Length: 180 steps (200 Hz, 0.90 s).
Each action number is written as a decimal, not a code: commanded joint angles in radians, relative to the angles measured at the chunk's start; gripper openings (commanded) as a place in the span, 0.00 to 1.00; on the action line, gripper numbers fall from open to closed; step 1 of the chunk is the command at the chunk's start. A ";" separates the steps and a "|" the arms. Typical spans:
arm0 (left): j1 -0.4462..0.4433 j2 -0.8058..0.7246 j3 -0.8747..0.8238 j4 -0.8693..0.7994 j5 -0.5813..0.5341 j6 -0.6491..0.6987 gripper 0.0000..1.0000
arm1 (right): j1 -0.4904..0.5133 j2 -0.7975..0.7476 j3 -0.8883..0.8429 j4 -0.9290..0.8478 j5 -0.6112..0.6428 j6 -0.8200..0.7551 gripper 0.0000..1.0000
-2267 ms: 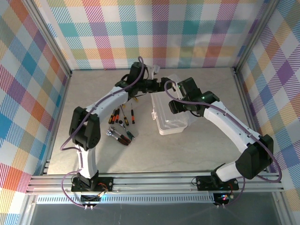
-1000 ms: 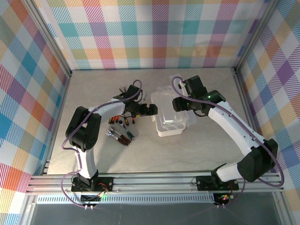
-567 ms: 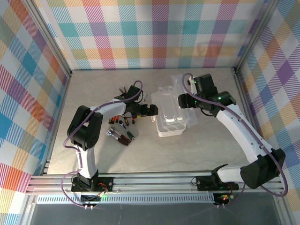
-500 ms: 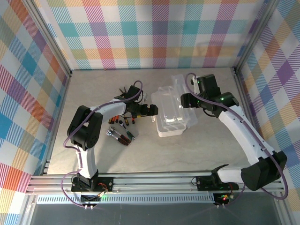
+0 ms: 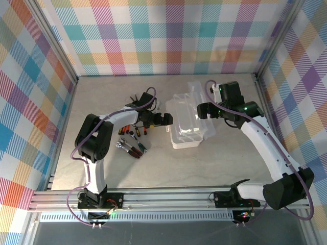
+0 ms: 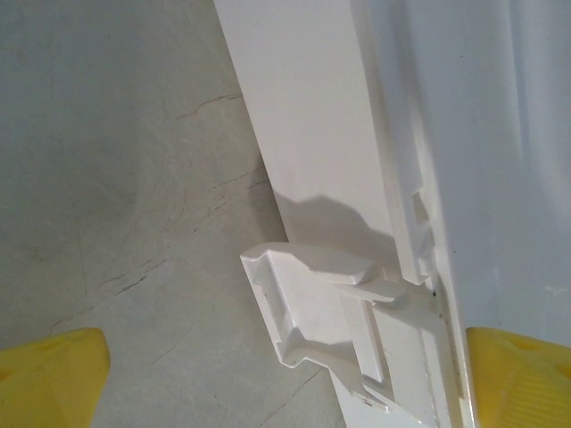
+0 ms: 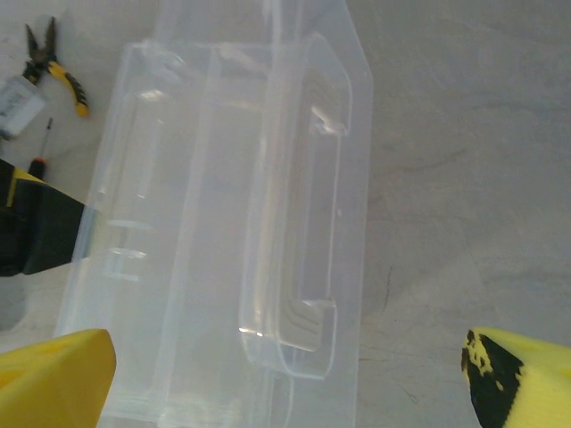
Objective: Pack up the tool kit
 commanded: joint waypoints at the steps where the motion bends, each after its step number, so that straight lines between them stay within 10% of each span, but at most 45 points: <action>1: -0.011 0.016 0.026 -0.024 0.004 -0.002 1.00 | 0.031 0.027 0.071 -0.008 -0.036 -0.044 0.99; 78: -0.011 0.021 0.044 -0.035 0.004 0.007 1.00 | 0.071 0.203 0.108 -0.059 0.155 -0.018 0.99; 180: -0.011 0.024 0.024 -0.034 0.003 0.009 1.00 | -0.054 0.075 -0.002 -0.056 0.185 -0.013 0.94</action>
